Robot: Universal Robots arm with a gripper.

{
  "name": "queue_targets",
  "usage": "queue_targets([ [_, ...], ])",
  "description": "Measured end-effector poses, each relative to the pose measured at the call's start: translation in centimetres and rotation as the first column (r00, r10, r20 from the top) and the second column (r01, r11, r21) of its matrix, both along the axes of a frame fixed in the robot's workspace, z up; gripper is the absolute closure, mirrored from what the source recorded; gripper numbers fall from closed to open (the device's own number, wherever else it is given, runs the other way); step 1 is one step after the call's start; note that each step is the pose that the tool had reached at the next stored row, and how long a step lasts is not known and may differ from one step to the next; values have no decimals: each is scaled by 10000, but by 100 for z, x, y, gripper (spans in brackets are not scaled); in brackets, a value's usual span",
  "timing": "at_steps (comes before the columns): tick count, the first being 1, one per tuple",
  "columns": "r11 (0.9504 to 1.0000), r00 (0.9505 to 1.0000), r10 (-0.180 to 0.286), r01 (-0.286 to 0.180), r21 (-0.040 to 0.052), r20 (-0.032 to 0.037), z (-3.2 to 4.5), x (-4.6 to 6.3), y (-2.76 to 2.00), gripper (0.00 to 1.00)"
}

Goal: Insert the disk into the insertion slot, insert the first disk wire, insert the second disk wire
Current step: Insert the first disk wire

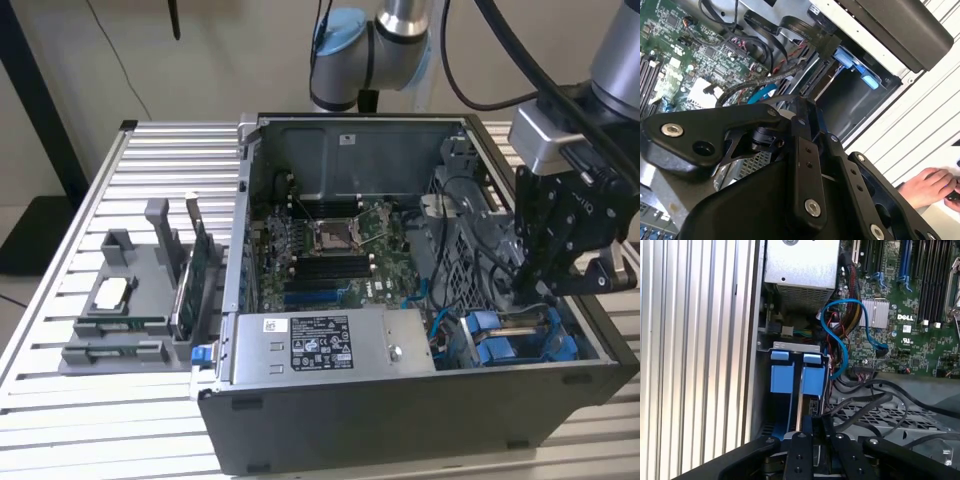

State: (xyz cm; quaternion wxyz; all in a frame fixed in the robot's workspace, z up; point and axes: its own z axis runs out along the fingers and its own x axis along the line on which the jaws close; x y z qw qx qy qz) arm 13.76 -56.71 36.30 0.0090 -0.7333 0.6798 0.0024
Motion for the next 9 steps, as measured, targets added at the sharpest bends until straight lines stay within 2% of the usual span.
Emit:
queue_targets([
  [9, 10000, 10000, 1, -1, 2, -5, -1, 7, -9, 81],
])
